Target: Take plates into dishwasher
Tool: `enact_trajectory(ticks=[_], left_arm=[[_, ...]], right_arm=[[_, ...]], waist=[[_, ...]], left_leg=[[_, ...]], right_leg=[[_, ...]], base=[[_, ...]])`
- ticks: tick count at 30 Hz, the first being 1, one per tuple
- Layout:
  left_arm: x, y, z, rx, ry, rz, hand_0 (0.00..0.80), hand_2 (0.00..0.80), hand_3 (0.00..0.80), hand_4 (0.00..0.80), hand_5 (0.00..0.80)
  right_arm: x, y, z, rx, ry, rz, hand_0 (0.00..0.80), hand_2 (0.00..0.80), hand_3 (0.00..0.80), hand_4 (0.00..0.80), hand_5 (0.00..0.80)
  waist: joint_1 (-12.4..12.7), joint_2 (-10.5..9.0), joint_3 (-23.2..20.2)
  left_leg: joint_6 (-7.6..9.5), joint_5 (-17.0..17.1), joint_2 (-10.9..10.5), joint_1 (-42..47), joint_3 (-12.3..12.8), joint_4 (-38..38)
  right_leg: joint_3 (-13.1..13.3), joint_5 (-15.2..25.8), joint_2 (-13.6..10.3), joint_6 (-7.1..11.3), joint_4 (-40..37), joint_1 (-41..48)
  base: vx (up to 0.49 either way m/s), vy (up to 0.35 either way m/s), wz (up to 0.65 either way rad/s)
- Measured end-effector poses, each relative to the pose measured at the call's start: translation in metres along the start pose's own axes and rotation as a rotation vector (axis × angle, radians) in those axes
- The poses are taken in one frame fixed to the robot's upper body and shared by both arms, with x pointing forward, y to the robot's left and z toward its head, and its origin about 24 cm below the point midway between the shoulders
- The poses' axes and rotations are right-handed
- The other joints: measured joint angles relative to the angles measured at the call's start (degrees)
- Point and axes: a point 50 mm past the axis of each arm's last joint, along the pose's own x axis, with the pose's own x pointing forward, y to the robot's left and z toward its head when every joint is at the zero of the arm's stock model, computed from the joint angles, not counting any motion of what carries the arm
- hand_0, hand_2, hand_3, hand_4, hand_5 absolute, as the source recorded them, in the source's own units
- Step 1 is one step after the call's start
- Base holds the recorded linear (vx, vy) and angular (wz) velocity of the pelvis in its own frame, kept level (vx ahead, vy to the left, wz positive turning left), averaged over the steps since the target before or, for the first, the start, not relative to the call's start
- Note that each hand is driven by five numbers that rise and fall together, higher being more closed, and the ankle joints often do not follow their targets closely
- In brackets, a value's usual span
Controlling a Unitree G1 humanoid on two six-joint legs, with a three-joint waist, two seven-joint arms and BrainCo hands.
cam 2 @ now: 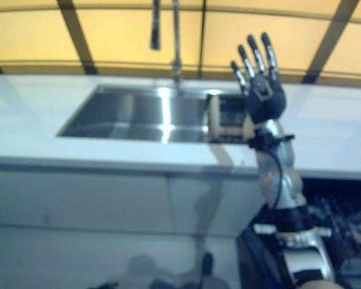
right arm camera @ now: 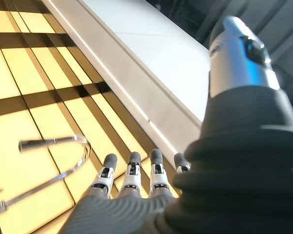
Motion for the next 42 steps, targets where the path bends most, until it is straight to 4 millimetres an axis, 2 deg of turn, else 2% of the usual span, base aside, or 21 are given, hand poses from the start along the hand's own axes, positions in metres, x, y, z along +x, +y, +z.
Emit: enact_trajectory(ticks=[2, 3, 5, 7, 9, 10, 11, 12, 13, 15, 16, 18, 21, 23, 26, 28, 30, 31, 32, 35, 42], left_arm=[[0.0, -0.003, 0.003, -0.001, -0.014, -0.007, 0.0, 0.0, 0.0, 0.0, 0.0], [0.0, -0.002, 0.001, 0.005, -0.009, -0.005, 0.0, 0.0, 0.0, 0.0, 0.0], [0.0, -0.003, -0.001, 0.024, 0.0, -0.005, 0.0, 0.0, 0.0, 0.0, 0.0], [0.0, -0.005, -0.004, 0.016, 0.011, -0.009, 0.0, 0.0, 0.0, 0.0, 0.0], [-0.001, -0.008, -0.012, -0.007, 0.026, -0.016, 0.0, 0.0, 0.0, 0.0, 0.0], [-0.002, -0.01, -0.019, -0.014, 0.042, -0.02, 0.0, 0.0, 0.0, 0.0, 0.0], [-0.003, -0.01, -0.022, -0.02, 0.045, -0.019, 0.0, 0.0, 0.0, 0.0, 0.0], [-0.003, -0.01, -0.023, -0.035, 0.04, -0.014, 0.0, 0.0, 0.0, 0.0, 0.0], [-0.003, -0.008, -0.021, -0.048, 0.021, -0.005, 0.0, 0.0, 0.0, 0.0, 0.0], [-0.002, -0.009, -0.017, -0.065, -0.014, 0.007, 0.0, 0.0, 0.0, 0.0, 0.0], [-0.002, -0.011, -0.012, -0.078, -0.039, 0.011, 0.0, 0.0, 0.0, 0.0, 0.0], [-0.002, -0.006, -0.004, -0.083, -0.082, 0.03, 0.0, 0.0, 0.0, 0.0, 0.0], [-0.003, 0.004, 0.004, -0.084, -0.118, 0.055, 0.0, 0.0, 0.0, 0.0, 0.0], [-0.003, 0.006, 0.003, -0.08, -0.116, 0.059, 0.0, 0.0, 0.0, 0.0, 0.0], [-0.003, 0.007, 0.001, -0.079, -0.101, 0.057, 0.0, 0.0, 0.0, 0.0, 0.0], [-0.003, 0.004, -0.001, -0.081, -0.096, 0.052, 0.0, 0.0, 0.0, 0.0, 0.0], [-0.002, -0.002, -0.001, -0.09, -0.088, 0.042, 0.0, 0.0, 0.0, 0.0, 0.0], [-0.002, -0.005, -0.001, -0.094, -0.09, 0.039, 0.0, 0.0, 0.0, 0.0, 0.0], [-0.002, -0.006, -0.004, -0.095, -0.081, 0.04, 0.0, 0.0, 0.0, 0.0, 0.0], [-0.001, -0.002, 0.002, -0.089, -0.084, 0.048, 0.0, 0.0, 0.0, 0.0, 0.0], [-0.001, -0.003, -0.007, -0.088, -0.027, 0.037, 0.0, 0.0, 0.0, 0.0, 0.0]], right_arm=[[0.0, -0.002, 0.004, -0.027, 0.007, 0.003, 0.0, 0.0, 0.0, 0.0, 0.0], [0.0, -0.002, 0.005, -0.031, 0.009, 0.004, 0.0, 0.0, 0.0, 0.0, 0.0], [0.001, -0.003, 0.009, -0.046, 0.001, 0.006, 0.0, 0.0, 0.0, 0.0, 0.0], [0.002, -0.002, 0.008, -0.046, 0.005, 0.002, 0.0, 0.0, 0.0, 0.0, 0.0], [0.002, 0.004, 0.004, -0.041, 0.033, 0.012, 0.0, 0.0, 0.0, 0.0, 0.0], [0.002, 0.007, 0.001, -0.038, 0.046, 0.023, 0.0, 0.0, 0.0, 0.0, 0.0], [0.001, 0.007, -0.001, -0.04, 0.057, 0.022, 0.0, 0.0, 0.0, 0.0, 0.0], [0.0, 0.006, -0.003, -0.046, 0.066, 0.013, 0.0, 0.0, 0.0, 0.0, 0.0], [-0.002, 0.005, -0.005, -0.054, 0.077, 0.008, 0.0, 0.0, 0.0, 0.0, 0.0], [-0.002, 0.005, -0.006, -0.063, 0.081, 0.01, 0.0, 0.0, 0.0, 0.0, 0.0], [-0.002, 0.006, -0.007, -0.076, 0.084, 0.009, 0.0, 0.0, 0.0, 0.0, 0.0], [-0.005, 0.006, -0.012, -0.113, 0.106, -0.004, 0.0, 0.0, 0.0, 0.0, 0.0], [-0.005, 0.003, -0.012, -0.195, 0.114, -0.043, 0.0, 0.0, 0.0, 0.0, 0.0], [-0.003, 0.004, -0.012, -0.234, 0.117, -0.059, 0.0, 0.0, 0.0, 0.0, 0.0], [0.001, 0.004, -0.01, -0.251, 0.113, -0.088, 0.0, 0.0, 0.0, 0.0, 0.0], [0.001, 0.003, -0.01, -0.26, 0.119, -0.092, 0.0, 0.0, 0.0, 0.0, 0.0], [0.001, 0.001, -0.006, -0.283, 0.12, -0.087, 0.0, 0.0, 0.0, 0.0, 0.0], [0.001, -0.001, -0.003, -0.302, 0.125, -0.087, 0.0, 0.0, 0.0, 0.0, 0.0], [0.001, -0.003, -0.002, -0.31, 0.129, -0.09, 0.0, 0.0, 0.0, 0.0, 0.0], [0.001, -0.008, 0.001, -0.322, 0.133, -0.099, 0.0, 0.0, 0.0, 0.0, 0.0], [0.0, -0.014, 0.011, -0.327, 0.111, -0.12, 0.0, 0.0, 0.0, 0.0, 0.0]], waist=[[-1.12, 1.08, 0.52], [-1.73, 0.96, 0.68], [-2.48, 0.69, 0.86], [-2.95, 0.69, 0.74], [-2.92, 1.97, -1.09], [-3.04, 2.48, -2.68], [-2.97, 2.29, -3.66], [-2.32, 2.09, -3.93], [-1.69, 1.6, -4.32], [0.03, 1.02, -4.98], [0.85, 0.6, -4.88], [0.27, 0.02, -4.63], [0.62, -1.23, -3.92], [0.51, -1.3, -3.88], [0.73, -1.55, -3.46], [1.89, -1.75, -3.26], [1.91, -0.1, -2.8], [2.25, 1.29, -2.49], [2.13, 1.52, -2.26], [1.97, 1.32, -1.92], [1.95, 0.31, -1.79]], left_leg=[[0.25, -3.08, -0.81, -0.65, -0.15, 2.95], [0.06, -3.58, 0.2, 0.0, -0.68, 3.0], [-0.58, -4.97, 1.58, 0.94, -1.22, 3.43], [-1.37, -6.0, 2.67, 2.32, -0.96, 3.37], [-1.84, -7.43, 4.52, 3.02, 0.31, 2.86], [-2.88, -8.43, 6.26, 3.71, 1.24, 4.03], [-4.06, -9.52, 6.19, 2.84, 2.22, 7.59], [-4.78, -9.29, 6.28, 1.07, 3.11, 13.43], [-6.01, -8.1, 6.1, -2.52, 3.05, 21.08], [-8.03, 0.31, 4.25, -11.28, 0.8, 38.97], [-7.89, 6.31, 2.86, -16.9, -0.35, 48.31], [-6.3, 7.46, 1.27, -25.07, 0.98, 57.09], [-5.45, 7.15, 2.15, -28.92, 4.73, 45.93], [-4.86, 7.62, 4.25, -27.62, 6.6, 29.65], [-3.77, 9.5, 5.12, -23.04, 5.76, 6.9], [-3.67, 11.4, 5.07, -18.77, 5.39, 1.28], [-2.66, 15.24, 5.08, -16.27, 4.45, -1.91], [-3.89, 16.27, 5.65, -14.38, 4.72, -2.45], [-4.06, 15.27, 5.36, -13.49, 4.39, -3.35], [-2.07, 13.19, 3.28, -12.85, 5.12, -3.61], [0.0, 11.04, 1.68, -12.15, 10.77, -3.7]], right_leg=[[-0.16, -0.04, 1.73, -0.27, 2.37, 0.29], [-0.18, -0.2, 2.31, -0.86, 4.31, 0.33], [-0.89, -2.11, 3.32, -4.07, 7.47, 0.2], [-3.2, -5.54, 3.03, -7.27, 12.33, -0.83], [-5.95, -9.07, 2.71, -8.21, 17.52, -2.94], [-7.41, -11.86, 3.33, -9.65, 20.16, -3.21], [-7.91, -13.08, 3.84, -13.48, 20.33, -3.13], [-7.71, -13.51, 4.59, -14.33, 18.82, -1.49], [-7.57, -13.13, 4.74, -14.41, 16.19, 0.11], [-6.03, -11.55, 4.55, -15.74, 11.32, 3.69], [-4.9, -11.52, 4.13, -16.02, 9.92, 4.95], [-4.6, -10.64, 3.16, -16.08, 6.52, 8.29], [-4.73, -9.55, 3.27, -15.55, 1.64, 12.63], [-4.62, -9.54, 4.77, -15.37, -1.22, 14.55], [-3.95, -9.34, 6.54, -15.11, -3.75, 16.76], [-2.0, -9.82, 6.56, -14.31, -4.32, 17.41], [-0.76, -10.4, 6.97, -12.97, -4.39, 17.85], [0.1, -10.73, 7.47, -12.01, -4.44, 18.42], [0.53, -11.15, 6.97, -11.06, -4.22, 18.58], [1.97, -11.27, 4.68, -8.65, -4.35, 18.57], [3.92, -11.29, 1.69, -5.96, -3.33, 16.22]], base=[[0.49, -0.238, 0.18], [0.542, -0.265, 0.22], [0.501, -0.263, 0.11], [0.541, -0.306, -0.03], [0.433, -0.293, -0.15], [0.394, -0.318, -0.02], [0.274, -0.25, -0.05], [0.311, -0.288, -0.16], [0.232, -0.25, -0.31], [0.173, -0.22, -0.39], [0.115, -0.134, -0.29], [0.17, -0.07, -0.15], [0.231, 0.033, -0.11], [0.302, 0.14, -0.03], [0.264, 0.137, -0.09], [0.216, 0.156, -0.29], [0.184, 0.222, -0.33], [0.159, 0.243, -0.31], [0.142, 0.259, -0.28], [0.11, 0.245, -0.14], [0.033, 0.172, -0.32]])
